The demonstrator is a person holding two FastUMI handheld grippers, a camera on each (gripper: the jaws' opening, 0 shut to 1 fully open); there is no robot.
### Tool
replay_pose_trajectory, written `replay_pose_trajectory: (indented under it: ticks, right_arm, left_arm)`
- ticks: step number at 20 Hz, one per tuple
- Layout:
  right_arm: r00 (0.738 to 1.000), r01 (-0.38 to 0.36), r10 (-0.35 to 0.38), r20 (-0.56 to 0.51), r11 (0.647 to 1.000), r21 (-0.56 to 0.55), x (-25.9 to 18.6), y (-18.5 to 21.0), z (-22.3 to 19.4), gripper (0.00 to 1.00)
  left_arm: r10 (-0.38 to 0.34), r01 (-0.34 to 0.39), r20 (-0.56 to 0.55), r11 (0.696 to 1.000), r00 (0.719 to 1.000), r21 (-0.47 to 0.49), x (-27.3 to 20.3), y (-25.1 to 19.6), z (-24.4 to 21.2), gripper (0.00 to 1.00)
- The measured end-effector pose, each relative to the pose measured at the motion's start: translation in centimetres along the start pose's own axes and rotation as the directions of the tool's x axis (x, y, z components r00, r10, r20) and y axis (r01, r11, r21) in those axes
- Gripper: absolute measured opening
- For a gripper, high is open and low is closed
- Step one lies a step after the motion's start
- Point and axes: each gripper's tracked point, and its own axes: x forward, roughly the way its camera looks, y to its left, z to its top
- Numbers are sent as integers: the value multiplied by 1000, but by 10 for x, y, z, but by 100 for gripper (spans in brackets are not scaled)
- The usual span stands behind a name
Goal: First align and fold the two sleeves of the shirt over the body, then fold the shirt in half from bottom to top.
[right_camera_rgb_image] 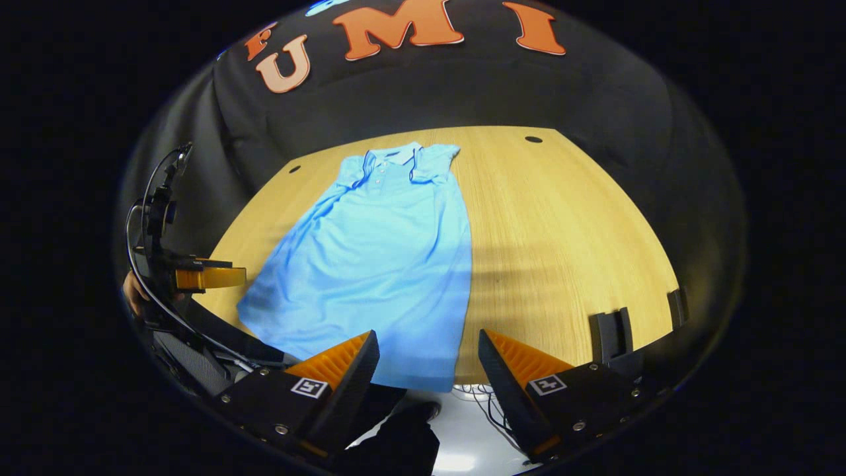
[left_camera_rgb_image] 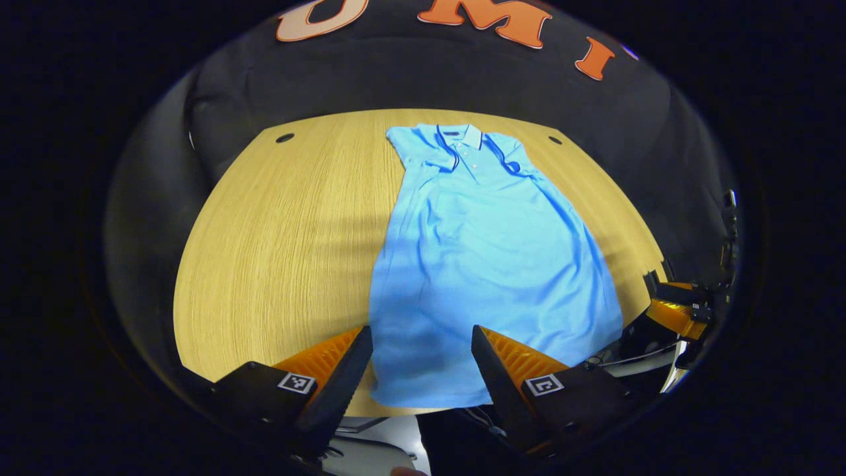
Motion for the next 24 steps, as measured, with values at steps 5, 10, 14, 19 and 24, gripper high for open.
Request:
replay_pose_trajectory:
  ticks: [5,10,14,19,24]
  right_arm:
    - [995,40,-41,-90,999,-16,23,-1,-32,95]
    - [982,68,-71,-173,997,-25,35,-3,-58,92]
    - [979,94,-102,-174,994,-57,40,-5,-59,84]
    - [979,109,-123,-163,990,-93,43,-12,-57,65]
    - [981,115,-122,-150,992,-57,44,-22,-52,6]
  left_arm:
    - [27,-26,-57,1000,998,12,15,14,-32,99]
    - [53,-51,-108,998,993,20,32,16,-52,99]
    - [69,-62,-113,996,991,62,36,13,-55,100]
    - [79,-76,-101,997,992,31,39,1,-51,98]
    - [46,-41,-110,998,993,47,40,-15,-48,63]
